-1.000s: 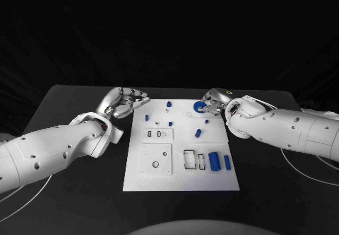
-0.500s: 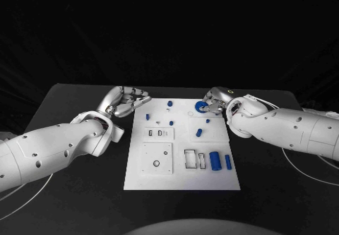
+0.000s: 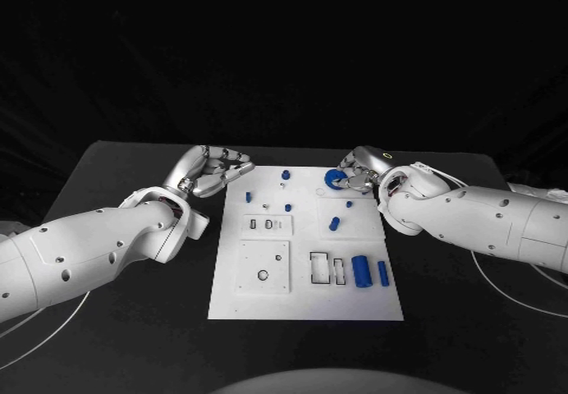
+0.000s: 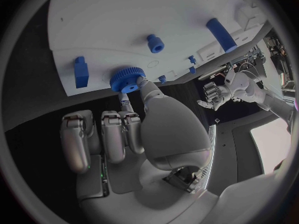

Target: Assemble the parts on the task board

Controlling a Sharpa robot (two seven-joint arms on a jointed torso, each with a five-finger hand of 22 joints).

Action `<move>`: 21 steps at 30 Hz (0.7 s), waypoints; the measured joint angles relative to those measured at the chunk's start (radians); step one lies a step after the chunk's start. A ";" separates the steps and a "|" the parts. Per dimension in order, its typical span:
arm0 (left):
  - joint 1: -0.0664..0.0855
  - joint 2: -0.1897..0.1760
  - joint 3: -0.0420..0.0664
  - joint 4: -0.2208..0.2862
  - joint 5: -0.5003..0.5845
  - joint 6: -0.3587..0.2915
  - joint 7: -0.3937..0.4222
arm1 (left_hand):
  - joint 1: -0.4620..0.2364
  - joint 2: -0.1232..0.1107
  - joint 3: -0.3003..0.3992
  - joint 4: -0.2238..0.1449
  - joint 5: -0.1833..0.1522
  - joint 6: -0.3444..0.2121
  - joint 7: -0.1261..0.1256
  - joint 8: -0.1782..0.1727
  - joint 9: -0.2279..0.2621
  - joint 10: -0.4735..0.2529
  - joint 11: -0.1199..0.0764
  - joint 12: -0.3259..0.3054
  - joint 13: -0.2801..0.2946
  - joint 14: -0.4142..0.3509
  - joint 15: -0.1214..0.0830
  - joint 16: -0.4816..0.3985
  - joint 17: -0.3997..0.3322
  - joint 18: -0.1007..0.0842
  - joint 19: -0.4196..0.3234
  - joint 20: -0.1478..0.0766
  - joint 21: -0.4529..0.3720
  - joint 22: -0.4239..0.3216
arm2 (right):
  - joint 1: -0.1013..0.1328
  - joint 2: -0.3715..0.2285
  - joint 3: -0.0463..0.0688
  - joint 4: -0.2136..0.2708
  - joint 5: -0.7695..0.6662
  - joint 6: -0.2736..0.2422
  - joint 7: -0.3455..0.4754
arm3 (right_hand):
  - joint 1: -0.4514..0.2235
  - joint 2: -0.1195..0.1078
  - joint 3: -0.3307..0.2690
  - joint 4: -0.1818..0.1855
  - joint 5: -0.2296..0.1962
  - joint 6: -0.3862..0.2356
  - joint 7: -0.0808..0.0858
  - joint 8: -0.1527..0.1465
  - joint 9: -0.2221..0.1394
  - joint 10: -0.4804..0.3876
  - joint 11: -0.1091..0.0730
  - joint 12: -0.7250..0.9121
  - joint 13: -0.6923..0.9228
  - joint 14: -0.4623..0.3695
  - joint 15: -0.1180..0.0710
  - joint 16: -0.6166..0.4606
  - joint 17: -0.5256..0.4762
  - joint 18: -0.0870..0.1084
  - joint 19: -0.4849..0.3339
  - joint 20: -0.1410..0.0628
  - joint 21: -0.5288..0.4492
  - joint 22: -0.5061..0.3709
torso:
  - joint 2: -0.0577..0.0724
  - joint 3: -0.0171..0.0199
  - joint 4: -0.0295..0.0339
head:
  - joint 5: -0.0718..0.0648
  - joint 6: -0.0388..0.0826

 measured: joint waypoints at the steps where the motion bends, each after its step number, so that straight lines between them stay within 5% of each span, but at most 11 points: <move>1: 0.000 0.000 0.000 0.000 0.000 0.000 0.000 | 0.000 0.000 0.000 0.000 0.000 0.000 0.000 0.000 0.000 0.000 0.000 0.000 0.000 0.000 0.000 0.000 0.000 0.000 0.000 0.000 0.000 0.000 | 0.001 -0.001 0.000 0.003 0.008 -0.005 0.004 | 0.000 0.000 0.000 0.000 -0.002 0.000 0.000 0.000 0.000 0.000 0.000 0.000 0.000 0.000 0.000 0.000 0.000 0.000 0.000 0.000 0.000 0.000 | 0.000 0.0000 0.0000 | 0.000 0.001; 21: -0.002 0.008 0.000 -0.007 0.000 0.000 0.002 | 0.004 0.004 0.000 0.000 0.000 0.000 0.000 0.000 0.000 0.000 0.000 0.000 0.000 0.000 0.000 0.000 0.000 0.000 0.000 0.000 0.000 0.000 | 0.027 0.073 0.003 0.072 0.102 -0.028 0.071 | -0.004 -0.004 0.011 0.002 -0.018 0.005 0.005 -0.015 -0.003 0.000 0.000 0.000 0.000 0.000 0.000 0.000 0.000 0.000 0.000 0.000 0.000 0.000 | 0.002 0.0014 0.0000 | 0.002 0.006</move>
